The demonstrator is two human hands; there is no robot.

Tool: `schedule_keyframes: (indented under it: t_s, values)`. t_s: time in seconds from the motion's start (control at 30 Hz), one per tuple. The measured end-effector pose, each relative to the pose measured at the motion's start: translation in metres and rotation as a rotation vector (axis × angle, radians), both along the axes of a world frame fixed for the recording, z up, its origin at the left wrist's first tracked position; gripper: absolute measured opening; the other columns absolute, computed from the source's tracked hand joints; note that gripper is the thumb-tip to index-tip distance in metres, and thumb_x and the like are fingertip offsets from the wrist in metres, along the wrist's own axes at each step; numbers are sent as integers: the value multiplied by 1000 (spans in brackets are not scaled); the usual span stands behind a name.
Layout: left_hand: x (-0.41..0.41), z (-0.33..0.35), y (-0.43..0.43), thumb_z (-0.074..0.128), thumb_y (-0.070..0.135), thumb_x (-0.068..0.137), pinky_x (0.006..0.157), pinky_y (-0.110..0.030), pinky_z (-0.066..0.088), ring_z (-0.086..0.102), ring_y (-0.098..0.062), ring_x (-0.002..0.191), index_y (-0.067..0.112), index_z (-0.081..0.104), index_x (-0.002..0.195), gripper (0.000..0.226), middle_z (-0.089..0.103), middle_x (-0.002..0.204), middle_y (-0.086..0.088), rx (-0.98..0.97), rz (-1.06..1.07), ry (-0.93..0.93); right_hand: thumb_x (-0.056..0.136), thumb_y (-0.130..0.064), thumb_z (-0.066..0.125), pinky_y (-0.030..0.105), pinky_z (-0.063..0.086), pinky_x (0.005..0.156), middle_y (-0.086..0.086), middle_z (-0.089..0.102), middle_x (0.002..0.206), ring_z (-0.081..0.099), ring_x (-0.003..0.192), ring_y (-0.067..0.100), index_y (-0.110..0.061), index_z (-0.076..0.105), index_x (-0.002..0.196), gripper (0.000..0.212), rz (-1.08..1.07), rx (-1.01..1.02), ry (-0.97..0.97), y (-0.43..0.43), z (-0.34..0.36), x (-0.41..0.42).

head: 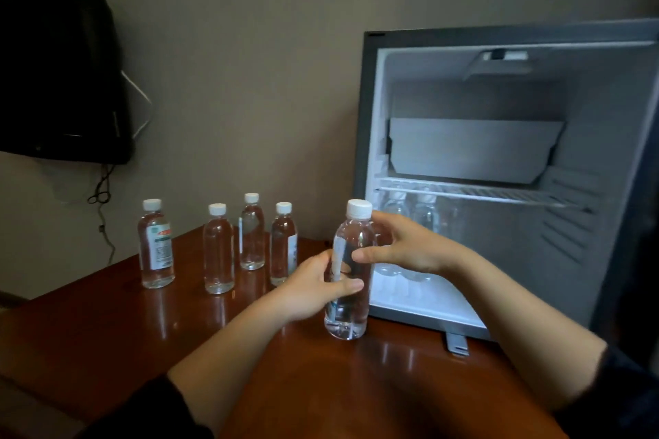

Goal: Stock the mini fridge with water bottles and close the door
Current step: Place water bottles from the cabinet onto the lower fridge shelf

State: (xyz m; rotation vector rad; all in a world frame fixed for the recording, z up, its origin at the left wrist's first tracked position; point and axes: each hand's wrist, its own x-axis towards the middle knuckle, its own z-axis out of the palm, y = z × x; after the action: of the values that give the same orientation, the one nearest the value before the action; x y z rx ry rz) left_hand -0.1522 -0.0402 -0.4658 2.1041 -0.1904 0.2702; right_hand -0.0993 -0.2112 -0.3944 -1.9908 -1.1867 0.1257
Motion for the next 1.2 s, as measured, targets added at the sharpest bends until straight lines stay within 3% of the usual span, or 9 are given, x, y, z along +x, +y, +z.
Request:
schedule_keyframes:
  t_s: [0.07,0.17,0.37,0.5,0.6,0.67,0.83,0.93,1.2]
  values:
    - [9,1,-17,64,22,86,75,-8,47,58,1,89,26,52,108,26,59,94,16,-6,-53,-7,81,-19,72,37,51,86,19,65,106,60,89,19,-15,58,116,38,-46,11,-12,-17,-1,6]
    - [24,3,-41,61,21,88,71,-2,44,56,5,88,22,49,113,27,57,96,17,-25,-94,-14,80,-21,73,34,50,75,15,59,91,54,80,16,-12,60,113,37,-133,40,-6,-41,-3,16]
    - [57,-5,-88,60,25,89,96,-26,46,59,-11,107,22,50,123,37,62,114,5,-75,-133,-3,81,-15,72,28,47,69,-9,54,78,49,72,10,-25,56,110,35,-306,71,-52,-81,-11,32]
    - [75,-14,-118,54,27,92,102,-35,43,58,-17,113,19,45,132,42,57,128,0,-76,-90,-17,79,-24,74,18,38,79,-16,59,99,51,82,-2,-21,58,119,43,-476,19,-191,-100,-20,48]
    - [87,-22,-137,52,28,92,102,-40,44,58,-20,112,21,45,133,42,58,128,-4,-113,-49,-8,78,-30,75,24,40,84,-3,63,112,51,95,9,-16,59,120,47,-594,-14,-219,-110,-28,61]
    - [89,-24,-150,50,26,94,100,-33,43,56,-18,113,22,42,134,41,55,130,-2,-119,-38,-11,76,-35,75,30,45,86,2,65,111,54,96,15,-15,60,118,48,-673,-40,-217,-115,-32,70]
    - [101,-36,-166,48,29,95,112,-31,26,28,-16,140,21,16,149,63,25,153,0,-77,-12,-8,78,-32,74,24,38,79,1,65,110,55,96,12,-15,60,117,44,-700,22,-209,-121,-40,87]
    - [110,-42,-170,47,30,95,113,-30,21,20,-15,143,24,8,150,67,16,156,1,-70,-1,-8,78,-28,74,21,36,80,3,65,114,57,103,15,-14,59,118,45,-711,57,-161,-120,-41,101]
    - [134,-52,-173,48,31,95,115,-32,20,16,-15,145,23,2,150,72,11,157,0,-41,44,-10,72,-40,77,38,45,101,10,54,130,55,119,26,-15,51,131,69,-809,83,-63,-107,-51,155]
